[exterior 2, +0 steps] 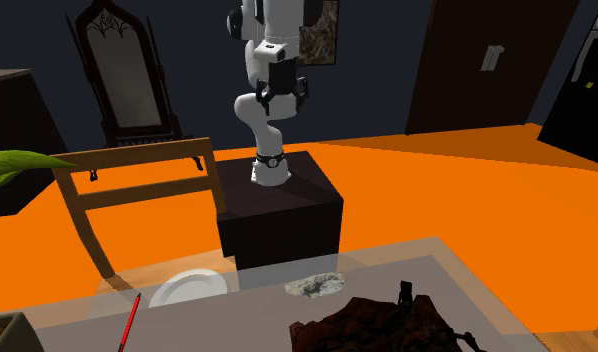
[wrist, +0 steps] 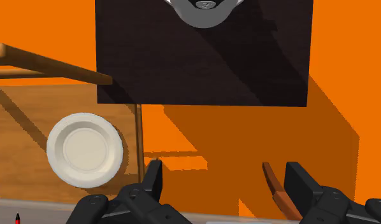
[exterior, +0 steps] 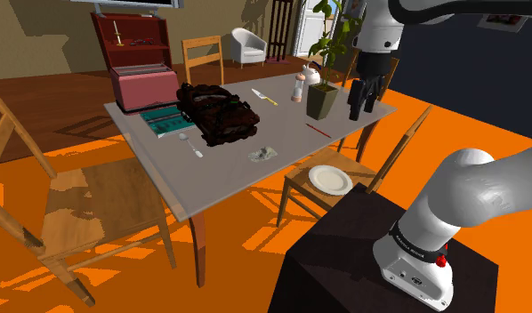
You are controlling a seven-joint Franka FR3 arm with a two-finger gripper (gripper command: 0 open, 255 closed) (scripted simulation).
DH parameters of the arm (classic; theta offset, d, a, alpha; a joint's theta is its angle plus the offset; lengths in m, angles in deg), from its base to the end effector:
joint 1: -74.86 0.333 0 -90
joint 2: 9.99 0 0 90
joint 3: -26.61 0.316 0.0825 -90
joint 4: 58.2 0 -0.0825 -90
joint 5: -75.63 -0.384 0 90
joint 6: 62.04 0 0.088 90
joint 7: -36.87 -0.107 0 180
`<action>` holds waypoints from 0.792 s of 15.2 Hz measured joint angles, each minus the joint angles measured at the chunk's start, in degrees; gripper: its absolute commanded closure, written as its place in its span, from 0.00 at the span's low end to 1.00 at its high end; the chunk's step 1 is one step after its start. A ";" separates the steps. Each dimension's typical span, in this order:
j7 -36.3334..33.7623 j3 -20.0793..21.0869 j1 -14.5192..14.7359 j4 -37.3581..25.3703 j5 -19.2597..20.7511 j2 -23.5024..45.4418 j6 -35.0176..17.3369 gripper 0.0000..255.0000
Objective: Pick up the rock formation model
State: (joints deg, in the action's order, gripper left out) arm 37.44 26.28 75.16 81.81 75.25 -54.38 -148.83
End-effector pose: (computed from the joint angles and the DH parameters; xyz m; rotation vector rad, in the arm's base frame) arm 0.2987 0.0002 0.5418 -3.1209 -0.0175 0.2409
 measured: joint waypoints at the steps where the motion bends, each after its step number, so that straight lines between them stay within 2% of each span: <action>1: 0.00 0.00 0.00 0.00 0.00 0.00 0.00 0.00; 3: 3.24 -1.68 0.31 1.04 0.93 0.83 -2.28 0.00; 8: 16.23 -8.15 1.77 3.78 3.69 6.05 -11.97 0.00; 12: 26.74 -12.83 3.97 3.49 3.96 13.46 -20.39 0.00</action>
State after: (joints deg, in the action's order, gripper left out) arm 64.18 13.45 79.13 85.30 79.21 -40.92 -169.22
